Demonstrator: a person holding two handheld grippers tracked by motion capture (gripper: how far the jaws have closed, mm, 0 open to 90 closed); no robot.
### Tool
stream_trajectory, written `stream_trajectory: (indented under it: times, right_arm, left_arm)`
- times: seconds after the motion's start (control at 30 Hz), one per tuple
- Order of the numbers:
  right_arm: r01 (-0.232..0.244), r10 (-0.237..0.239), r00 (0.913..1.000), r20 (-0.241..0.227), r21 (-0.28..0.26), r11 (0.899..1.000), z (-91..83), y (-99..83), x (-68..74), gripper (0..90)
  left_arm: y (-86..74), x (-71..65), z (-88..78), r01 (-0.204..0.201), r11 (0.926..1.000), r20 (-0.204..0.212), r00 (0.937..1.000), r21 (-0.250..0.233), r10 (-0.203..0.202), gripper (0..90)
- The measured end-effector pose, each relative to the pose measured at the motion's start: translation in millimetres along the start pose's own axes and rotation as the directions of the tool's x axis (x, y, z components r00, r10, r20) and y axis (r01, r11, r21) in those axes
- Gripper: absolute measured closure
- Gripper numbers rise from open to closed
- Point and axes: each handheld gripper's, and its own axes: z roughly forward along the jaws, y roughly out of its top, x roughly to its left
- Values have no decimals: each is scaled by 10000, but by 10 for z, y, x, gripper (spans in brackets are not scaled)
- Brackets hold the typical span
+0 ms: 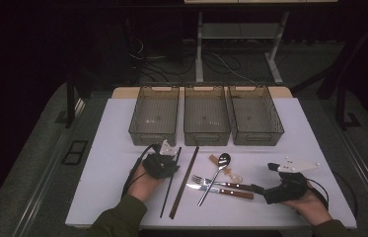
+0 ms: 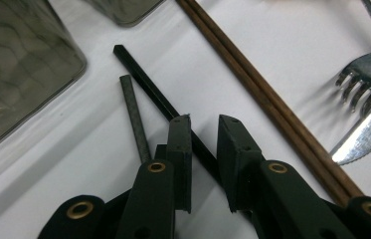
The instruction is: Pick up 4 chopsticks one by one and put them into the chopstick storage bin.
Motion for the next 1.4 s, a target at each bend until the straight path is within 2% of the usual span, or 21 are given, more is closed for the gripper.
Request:
stream_trajectory:
  times: [0.03,0.07,0.2,0.27,0.4,0.5,0.57,0.6,0.67,0.7,0.87,1.03,1.17,1.4]
  right_arm:
    - [-1,1,10000,-1,0,10000,0,0,0,8]
    - [-3,3,10000,2,-4,10000,-1,0,1,8]
    - [-14,14,10000,10,1,10000,-3,1,1,8]
    - [-20,20,10000,8,-6,10000,-3,1,1,8]
    - [-11,11,10000,-1,-1,10000,-2,0,1,8]
    - [-9,9,10000,4,-1,10000,-4,1,2,8]
    - [-9,9,10000,6,-1,10000,-4,1,2,8]
    - [-13,13,10000,9,-5,10000,-4,1,1,8]
    - [-16,16,10000,4,-8,10000,-2,1,0,8]
    - [-8,8,10000,8,5,10000,-1,1,0,8]
    - [43,-43,10000,7,22,10000,12,1,2,8]
    - [-9,9,10000,20,62,10000,13,0,0,8]
    - [33,-33,10000,19,49,10000,19,0,-1,8]
    - [47,-47,10000,18,46,10000,20,0,1,8]
  left_arm:
    - [0,14,-5,-116,9999,10,9999,8,116,760]
    - [-4,6,-10,17,10000,-9,10000,23,-17,766]
    - [-6,32,-34,-198,9997,-84,9998,120,199,787]
    - [-14,39,-50,-34,10000,-83,10000,75,35,799]
    - [-17,66,-75,-34,10000,-72,10000,19,34,838]
    - [-18,68,-71,-81,10000,-44,10000,-3,81,831]
    - [-15,61,-75,169,9998,95,9998,-122,-168,829]
    - [-6,72,-81,120,9997,146,9998,-225,-117,822]
    - [13,67,-87,347,9987,97,9994,-383,-344,772]
    - [34,82,-80,331,9984,27,9995,-457,-330,752]
    - [135,188,-17,991,9919,-328,9942,-789,-1019,627]
    - [179,277,122,1333,9896,-341,9902,-538,-1353,587]
    - [183,282,181,1244,9919,-426,9912,-245,-1254,591]
    - [180,280,181,1093,9937,-585,9921,-249,-1105,691]
